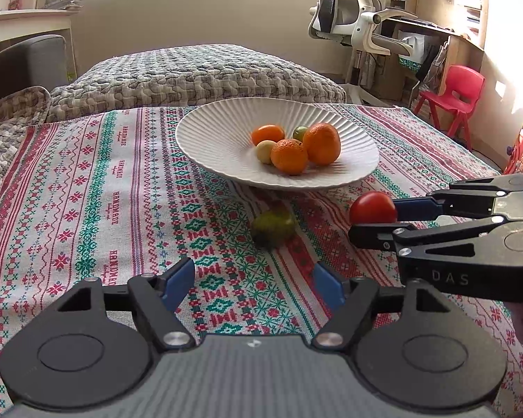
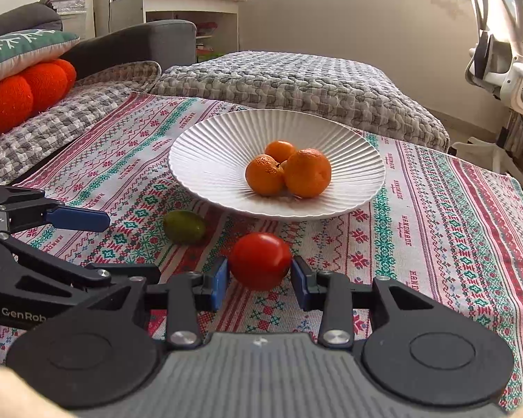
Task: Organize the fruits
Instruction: 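Grasp the red tomato with the right tool while the left tool grasps the green fig, then lift and carry the tomato and green fig over the white bowl with both tools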
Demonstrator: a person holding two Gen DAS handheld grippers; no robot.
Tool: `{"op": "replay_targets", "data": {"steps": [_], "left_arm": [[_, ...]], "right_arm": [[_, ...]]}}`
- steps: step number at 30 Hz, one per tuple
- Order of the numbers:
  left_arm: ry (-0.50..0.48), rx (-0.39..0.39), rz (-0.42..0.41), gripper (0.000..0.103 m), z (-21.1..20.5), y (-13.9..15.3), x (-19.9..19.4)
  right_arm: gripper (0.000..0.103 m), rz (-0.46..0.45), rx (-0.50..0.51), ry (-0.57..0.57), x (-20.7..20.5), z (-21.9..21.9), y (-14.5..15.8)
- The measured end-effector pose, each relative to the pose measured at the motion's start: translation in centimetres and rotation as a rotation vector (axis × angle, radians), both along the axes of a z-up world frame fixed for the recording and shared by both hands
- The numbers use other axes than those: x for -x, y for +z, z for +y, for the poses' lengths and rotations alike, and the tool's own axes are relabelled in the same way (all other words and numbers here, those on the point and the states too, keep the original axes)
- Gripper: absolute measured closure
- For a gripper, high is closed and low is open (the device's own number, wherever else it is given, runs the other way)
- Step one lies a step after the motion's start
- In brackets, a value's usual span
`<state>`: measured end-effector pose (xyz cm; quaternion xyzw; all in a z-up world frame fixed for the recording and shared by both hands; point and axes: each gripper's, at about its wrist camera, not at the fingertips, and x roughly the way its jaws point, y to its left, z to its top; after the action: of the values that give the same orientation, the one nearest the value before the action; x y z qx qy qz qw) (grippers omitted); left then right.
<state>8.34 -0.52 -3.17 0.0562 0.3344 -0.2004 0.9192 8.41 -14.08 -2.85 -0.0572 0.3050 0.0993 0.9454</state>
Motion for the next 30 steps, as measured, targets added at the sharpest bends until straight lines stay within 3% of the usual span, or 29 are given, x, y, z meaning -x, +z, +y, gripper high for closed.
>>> {"op": "replay_targets", "data": {"steps": [17, 30], "left_arm": [[0.000, 0.021, -0.016, 0.053, -2.4, -0.4, -1.6], [-0.008, 0.017, -0.026, 0.077, -2.7, -0.4, -2.0]], "right_arm": [[0.068, 0.008, -0.004, -0.027, 0.0, -2.1, -0.2], [0.068, 0.009, -0.004, -0.026, -0.1, -2.3, -0.2]]}}
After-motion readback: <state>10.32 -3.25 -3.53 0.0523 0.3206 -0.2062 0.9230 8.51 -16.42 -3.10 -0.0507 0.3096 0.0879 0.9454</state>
